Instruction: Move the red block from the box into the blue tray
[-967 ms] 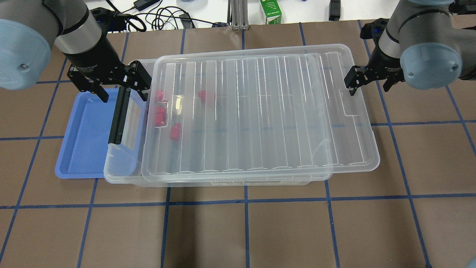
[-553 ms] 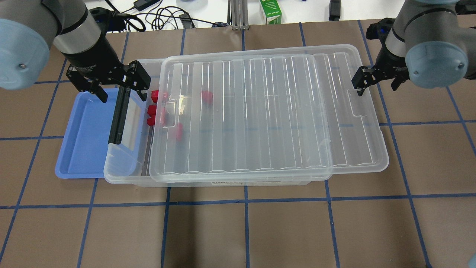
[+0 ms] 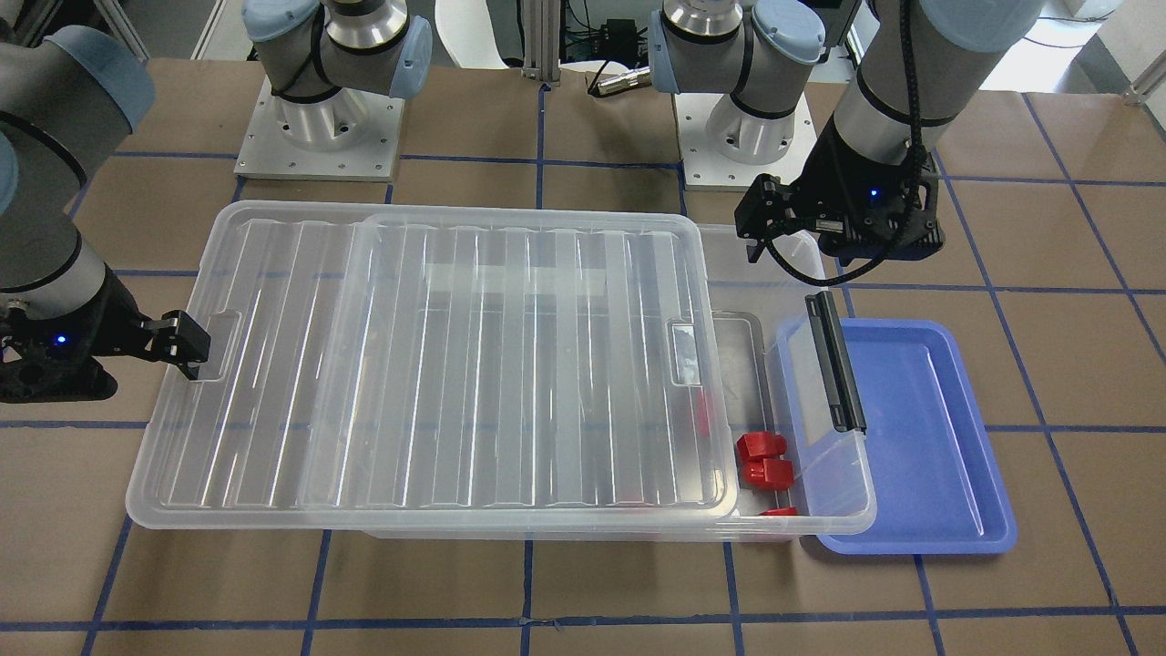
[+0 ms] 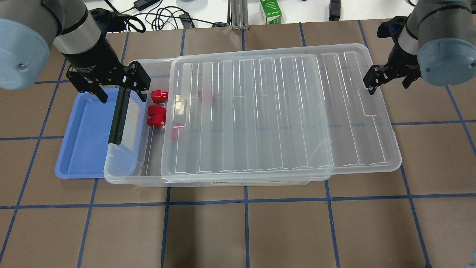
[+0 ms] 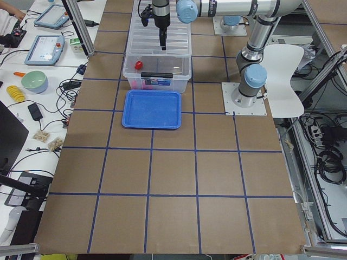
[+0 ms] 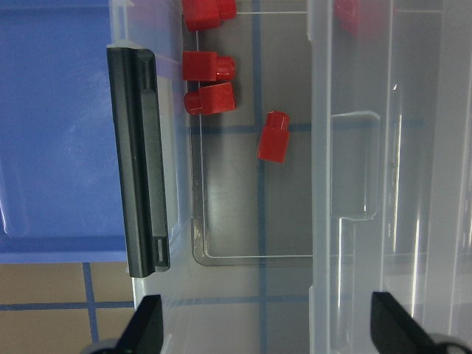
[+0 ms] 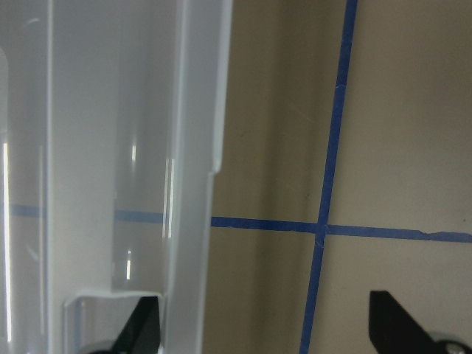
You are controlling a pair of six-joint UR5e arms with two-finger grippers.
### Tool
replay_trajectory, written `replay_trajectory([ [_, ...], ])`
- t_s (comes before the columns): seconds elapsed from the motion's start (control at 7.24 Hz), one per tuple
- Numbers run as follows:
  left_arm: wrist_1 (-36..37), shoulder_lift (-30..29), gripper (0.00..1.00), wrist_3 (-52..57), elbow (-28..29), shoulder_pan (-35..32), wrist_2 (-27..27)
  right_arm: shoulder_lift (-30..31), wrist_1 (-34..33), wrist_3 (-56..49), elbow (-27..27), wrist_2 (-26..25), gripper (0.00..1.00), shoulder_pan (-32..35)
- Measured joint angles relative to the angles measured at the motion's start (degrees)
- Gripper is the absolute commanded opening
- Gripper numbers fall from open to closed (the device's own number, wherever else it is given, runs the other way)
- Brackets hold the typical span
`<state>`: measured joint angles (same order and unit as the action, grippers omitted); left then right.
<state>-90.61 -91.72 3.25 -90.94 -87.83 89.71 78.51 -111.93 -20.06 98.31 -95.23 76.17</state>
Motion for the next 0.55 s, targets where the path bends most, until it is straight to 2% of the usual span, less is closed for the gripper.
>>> replay_trajectory([
  [0.55, 0.7, -0.6, 1.0, 0.1, 0.1, 0.0, -0.1, 0.2, 0.0, -4.7, -0.3, -0.4, 1.0, -2.3],
])
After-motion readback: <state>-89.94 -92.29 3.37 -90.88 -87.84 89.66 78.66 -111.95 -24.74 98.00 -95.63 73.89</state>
